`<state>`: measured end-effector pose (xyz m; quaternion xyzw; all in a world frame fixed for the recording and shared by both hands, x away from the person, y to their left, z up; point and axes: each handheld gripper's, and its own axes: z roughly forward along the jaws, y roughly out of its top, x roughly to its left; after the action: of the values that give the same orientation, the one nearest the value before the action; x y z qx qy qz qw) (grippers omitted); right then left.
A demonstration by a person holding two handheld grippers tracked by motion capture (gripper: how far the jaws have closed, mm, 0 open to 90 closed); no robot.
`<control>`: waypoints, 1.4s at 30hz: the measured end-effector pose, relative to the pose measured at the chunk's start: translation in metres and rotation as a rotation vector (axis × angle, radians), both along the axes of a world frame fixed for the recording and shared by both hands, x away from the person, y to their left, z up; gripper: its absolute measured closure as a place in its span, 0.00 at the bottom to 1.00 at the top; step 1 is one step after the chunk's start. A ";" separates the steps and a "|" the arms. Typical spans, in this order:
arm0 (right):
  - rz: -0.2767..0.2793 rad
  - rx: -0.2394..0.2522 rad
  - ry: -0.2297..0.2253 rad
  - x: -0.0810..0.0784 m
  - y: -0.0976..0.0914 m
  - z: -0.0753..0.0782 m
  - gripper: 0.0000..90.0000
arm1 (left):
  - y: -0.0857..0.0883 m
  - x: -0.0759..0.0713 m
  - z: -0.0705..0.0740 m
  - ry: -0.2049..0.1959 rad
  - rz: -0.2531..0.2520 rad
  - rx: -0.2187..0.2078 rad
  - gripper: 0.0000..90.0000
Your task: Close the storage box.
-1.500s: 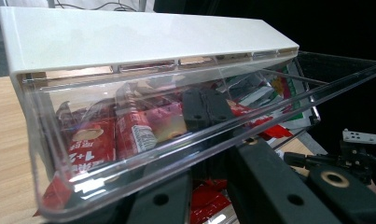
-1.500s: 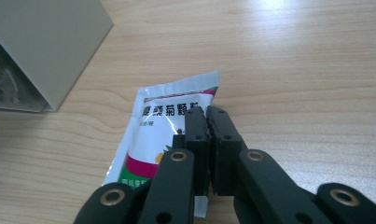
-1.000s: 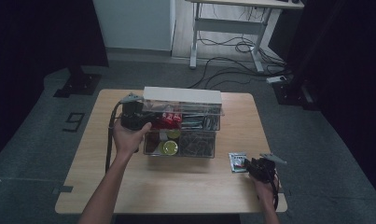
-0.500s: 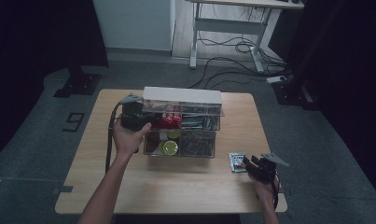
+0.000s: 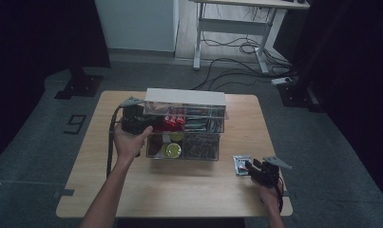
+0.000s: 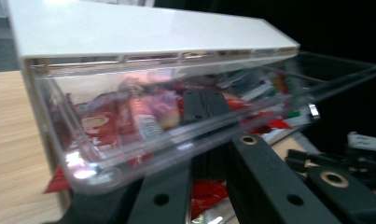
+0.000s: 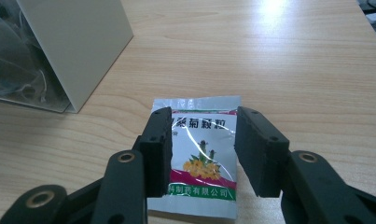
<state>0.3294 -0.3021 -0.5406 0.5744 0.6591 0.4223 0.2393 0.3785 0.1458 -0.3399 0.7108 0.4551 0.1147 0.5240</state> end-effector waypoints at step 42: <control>0.004 0.048 0.010 -0.002 -0.002 -0.001 0.68 | 0.006 -0.035 -0.015 -0.001 -0.047 0.000 1.00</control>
<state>0.3272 -0.3037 -0.5420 0.5809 0.6512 0.4354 0.2214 0.3431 0.1519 -0.3552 0.7213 0.4380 0.1029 0.5267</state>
